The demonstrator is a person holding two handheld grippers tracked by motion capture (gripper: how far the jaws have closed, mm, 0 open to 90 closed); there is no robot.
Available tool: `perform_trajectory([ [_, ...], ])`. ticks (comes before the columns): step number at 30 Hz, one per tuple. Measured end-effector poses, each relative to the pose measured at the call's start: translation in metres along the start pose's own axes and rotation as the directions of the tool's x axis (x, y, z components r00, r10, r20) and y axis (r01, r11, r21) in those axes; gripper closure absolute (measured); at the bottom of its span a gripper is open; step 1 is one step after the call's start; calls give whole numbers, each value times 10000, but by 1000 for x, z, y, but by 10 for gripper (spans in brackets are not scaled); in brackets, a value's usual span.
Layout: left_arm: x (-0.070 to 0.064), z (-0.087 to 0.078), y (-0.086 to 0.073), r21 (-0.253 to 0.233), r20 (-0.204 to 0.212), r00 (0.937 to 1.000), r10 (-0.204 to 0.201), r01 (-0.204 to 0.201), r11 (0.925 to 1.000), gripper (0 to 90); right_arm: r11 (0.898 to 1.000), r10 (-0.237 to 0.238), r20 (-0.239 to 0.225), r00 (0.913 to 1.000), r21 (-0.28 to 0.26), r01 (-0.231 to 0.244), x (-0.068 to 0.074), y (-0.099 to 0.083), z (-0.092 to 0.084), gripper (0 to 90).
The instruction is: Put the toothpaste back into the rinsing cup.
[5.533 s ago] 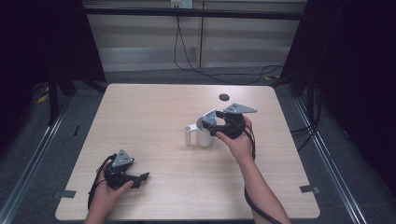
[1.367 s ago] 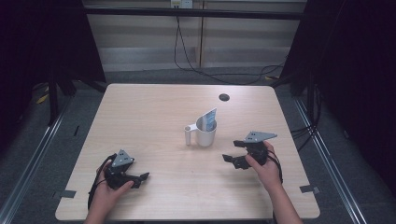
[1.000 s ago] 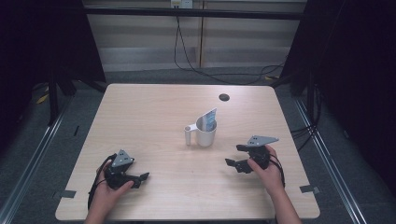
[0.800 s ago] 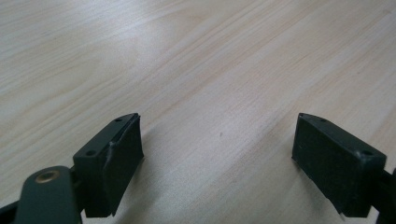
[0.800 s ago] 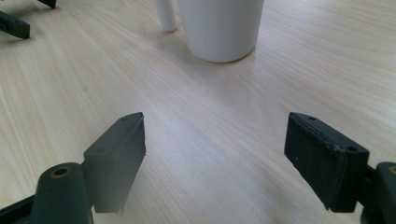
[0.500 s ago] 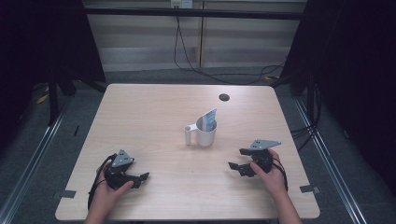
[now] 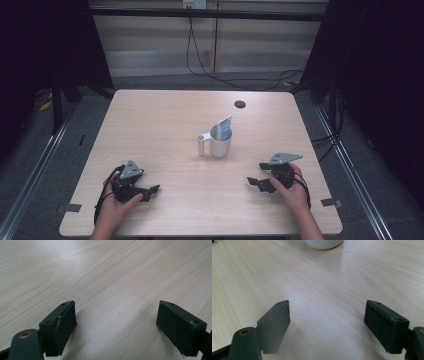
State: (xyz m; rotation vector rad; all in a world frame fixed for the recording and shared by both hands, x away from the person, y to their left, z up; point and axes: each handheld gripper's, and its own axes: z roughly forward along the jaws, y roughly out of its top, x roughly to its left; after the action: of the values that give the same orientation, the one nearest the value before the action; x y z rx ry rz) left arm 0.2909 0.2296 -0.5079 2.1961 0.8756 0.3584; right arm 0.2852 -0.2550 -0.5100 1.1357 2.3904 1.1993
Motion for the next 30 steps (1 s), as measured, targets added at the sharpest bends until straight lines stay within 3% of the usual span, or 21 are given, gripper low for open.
perform_trajectory([
  [30,0,0,0,-5,-8,10000,8,-8,10000,159,9981,-453,320,9985,422,439,5,-5,-3,188],
])
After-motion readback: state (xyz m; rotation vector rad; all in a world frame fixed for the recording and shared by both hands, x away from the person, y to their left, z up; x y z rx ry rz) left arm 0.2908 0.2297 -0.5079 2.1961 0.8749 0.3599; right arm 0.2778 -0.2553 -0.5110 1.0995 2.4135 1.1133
